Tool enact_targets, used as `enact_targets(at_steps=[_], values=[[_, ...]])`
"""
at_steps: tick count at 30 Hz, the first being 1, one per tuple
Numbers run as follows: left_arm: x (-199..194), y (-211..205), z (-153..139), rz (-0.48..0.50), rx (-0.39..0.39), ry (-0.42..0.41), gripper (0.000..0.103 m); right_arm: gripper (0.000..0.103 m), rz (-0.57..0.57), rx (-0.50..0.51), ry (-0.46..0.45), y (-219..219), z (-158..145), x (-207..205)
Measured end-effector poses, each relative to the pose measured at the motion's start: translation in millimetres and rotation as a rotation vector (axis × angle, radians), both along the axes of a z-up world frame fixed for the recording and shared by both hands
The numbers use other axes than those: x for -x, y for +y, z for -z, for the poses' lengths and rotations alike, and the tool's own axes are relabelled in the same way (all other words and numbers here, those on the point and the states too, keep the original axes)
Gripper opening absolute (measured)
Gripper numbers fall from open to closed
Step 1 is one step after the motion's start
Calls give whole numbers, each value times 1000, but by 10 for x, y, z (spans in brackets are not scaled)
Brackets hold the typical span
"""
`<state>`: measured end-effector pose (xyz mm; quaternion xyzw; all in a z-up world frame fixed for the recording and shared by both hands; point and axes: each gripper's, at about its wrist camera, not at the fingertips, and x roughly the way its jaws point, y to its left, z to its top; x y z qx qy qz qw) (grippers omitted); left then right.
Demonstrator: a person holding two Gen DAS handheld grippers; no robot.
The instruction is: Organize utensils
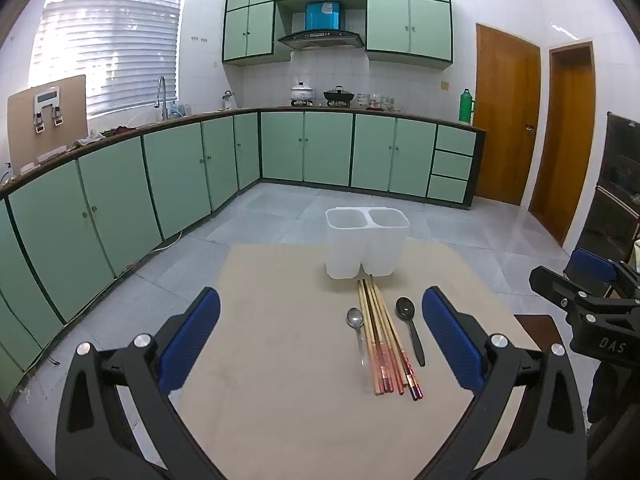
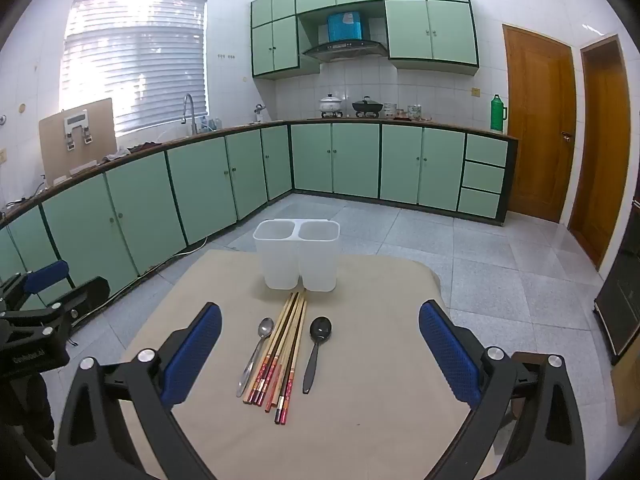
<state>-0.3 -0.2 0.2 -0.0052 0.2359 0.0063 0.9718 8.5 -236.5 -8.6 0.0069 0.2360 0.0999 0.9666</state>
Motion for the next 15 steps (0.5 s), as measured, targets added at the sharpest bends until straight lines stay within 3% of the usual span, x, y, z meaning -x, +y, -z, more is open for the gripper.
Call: enact_targets(at_steps=[15], values=[[28, 33, -8, -2, 10, -7, 98, 97, -2, -4, -6, -10, 7, -17]])
